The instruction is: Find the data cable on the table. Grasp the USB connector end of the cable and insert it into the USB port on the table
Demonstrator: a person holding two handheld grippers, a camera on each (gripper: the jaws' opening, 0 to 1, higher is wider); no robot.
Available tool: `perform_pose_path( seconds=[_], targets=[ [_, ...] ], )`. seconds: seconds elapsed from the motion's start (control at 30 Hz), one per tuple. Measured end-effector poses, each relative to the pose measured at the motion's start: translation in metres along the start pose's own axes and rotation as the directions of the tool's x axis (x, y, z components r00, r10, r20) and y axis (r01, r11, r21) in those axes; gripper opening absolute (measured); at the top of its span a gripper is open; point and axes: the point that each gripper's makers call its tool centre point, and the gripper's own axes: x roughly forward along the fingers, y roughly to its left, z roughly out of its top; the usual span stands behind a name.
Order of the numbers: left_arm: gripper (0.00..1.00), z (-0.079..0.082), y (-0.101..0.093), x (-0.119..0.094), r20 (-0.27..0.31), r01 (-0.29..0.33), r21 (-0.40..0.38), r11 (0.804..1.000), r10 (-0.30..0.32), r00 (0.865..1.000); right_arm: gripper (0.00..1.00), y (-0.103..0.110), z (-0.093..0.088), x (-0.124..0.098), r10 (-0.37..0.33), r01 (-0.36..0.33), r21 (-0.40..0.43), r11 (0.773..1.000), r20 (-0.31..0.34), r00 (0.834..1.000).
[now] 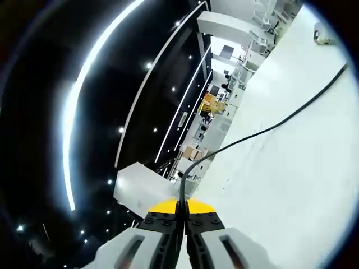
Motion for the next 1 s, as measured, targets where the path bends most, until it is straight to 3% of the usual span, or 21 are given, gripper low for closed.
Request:
perform_pose_path(
  seconds=[0.1,0.23,0.53,0.57,0.73,1.0],
  targets=[
    [0.10,0.002,-0.002,0.000,0.011,0.015,0.021,1.000,-0.015,1.000,0.05,-0.004,-0.002,0.000,-0.011,0.011,0.001,1.000,-0.008,1.000],
    [0.08,0.005,-0.003,0.001,0.032,0.026,0.031,0.999,-0.027,0.999,0.05,-0.012,-0.003,-0.003,-0.030,0.030,0.005,1.000,-0.017,0.999],
    [0.07,0.014,-0.001,-0.001,0.079,0.047,-0.043,0.998,-0.043,0.996,0.06,-0.020,0.000,-0.016,-0.032,0.033,0.051,0.998,-0.015,0.999],
    [0.07,0.021,-0.001,-0.003,0.102,0.052,-0.067,0.996,-0.045,0.994,0.06,-0.022,0.001,-0.023,-0.018,0.019,0.085,0.996,-0.014,1.000],
    [0.07,0.028,0.001,-0.004,0.126,0.057,-0.088,0.995,-0.045,0.991,0.06,-0.019,0.006,-0.027,0.010,-0.008,0.101,0.995,-0.019,1.000],
    [0.07,0.027,0.011,-0.006,0.160,0.061,-0.227,0.972,-0.024,0.987,0.09,-0.013,0.006,-0.027,0.079,-0.076,0.082,0.994,-0.041,0.996]
  ],
)
